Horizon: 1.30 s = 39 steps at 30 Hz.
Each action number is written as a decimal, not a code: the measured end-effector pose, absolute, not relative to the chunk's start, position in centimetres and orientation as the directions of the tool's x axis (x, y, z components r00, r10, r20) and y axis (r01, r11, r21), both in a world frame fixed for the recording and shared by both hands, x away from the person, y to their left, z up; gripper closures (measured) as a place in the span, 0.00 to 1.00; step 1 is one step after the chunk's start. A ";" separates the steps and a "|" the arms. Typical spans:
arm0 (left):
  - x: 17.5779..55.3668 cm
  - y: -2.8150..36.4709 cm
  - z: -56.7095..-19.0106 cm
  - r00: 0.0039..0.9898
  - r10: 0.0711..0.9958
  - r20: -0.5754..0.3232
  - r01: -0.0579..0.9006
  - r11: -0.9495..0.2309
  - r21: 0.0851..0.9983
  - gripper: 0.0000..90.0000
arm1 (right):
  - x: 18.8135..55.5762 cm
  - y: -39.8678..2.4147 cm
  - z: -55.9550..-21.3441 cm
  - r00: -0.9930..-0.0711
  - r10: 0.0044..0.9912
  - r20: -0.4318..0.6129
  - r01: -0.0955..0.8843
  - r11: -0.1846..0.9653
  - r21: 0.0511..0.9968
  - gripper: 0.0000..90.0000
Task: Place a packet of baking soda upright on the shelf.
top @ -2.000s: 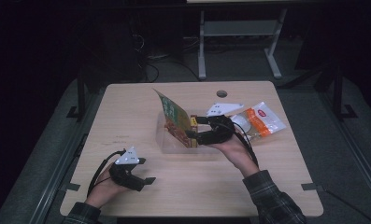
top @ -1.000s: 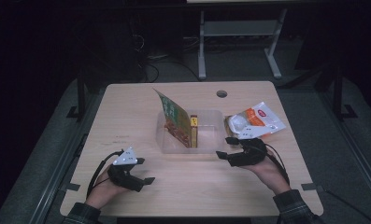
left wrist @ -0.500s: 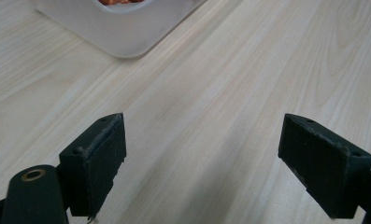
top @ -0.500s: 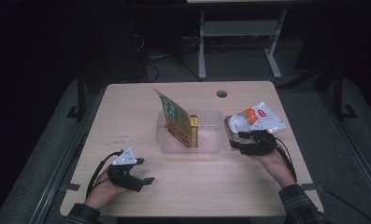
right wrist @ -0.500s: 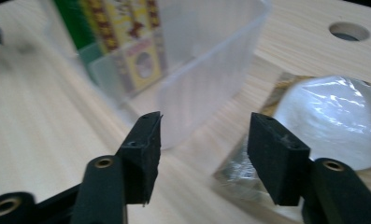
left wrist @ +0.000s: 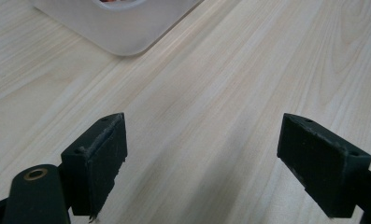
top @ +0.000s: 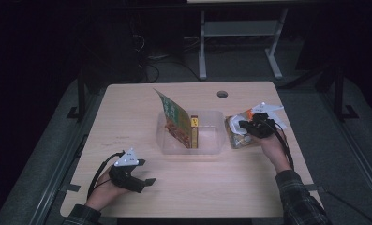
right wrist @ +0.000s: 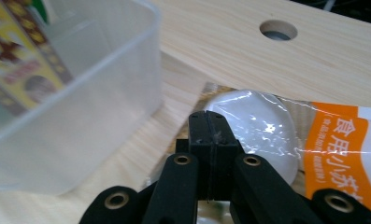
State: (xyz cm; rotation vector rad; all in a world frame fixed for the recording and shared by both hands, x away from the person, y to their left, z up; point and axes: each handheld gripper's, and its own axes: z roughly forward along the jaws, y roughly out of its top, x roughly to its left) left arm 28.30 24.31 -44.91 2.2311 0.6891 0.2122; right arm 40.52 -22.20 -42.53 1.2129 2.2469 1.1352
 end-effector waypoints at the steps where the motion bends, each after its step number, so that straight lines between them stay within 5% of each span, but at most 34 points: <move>1: 28.3 24.3 -44.9 0.839 0.540 -0.062 0.410 -0.553 0.726 0.17 | 40.8 -22.2 -42.8 -0.572 0.818 0.061 0.540 0.320 0.778 1.00; 19: 28.2 24.3 -45.0 0.842 0.536 -0.064 0.411 -0.560 0.719 0.17 | 42.4 -22.1 -45.4 -0.546 0.838 0.020 0.588 0.366 0.721 1.00; 39: 28.2 24.3 -45.1 0.845 0.531 -0.064 0.415 -0.574 0.706 0.17 | 37.5 -22.7 -45.1 -0.605 0.796 0.026 0.587 0.424 0.690 1.00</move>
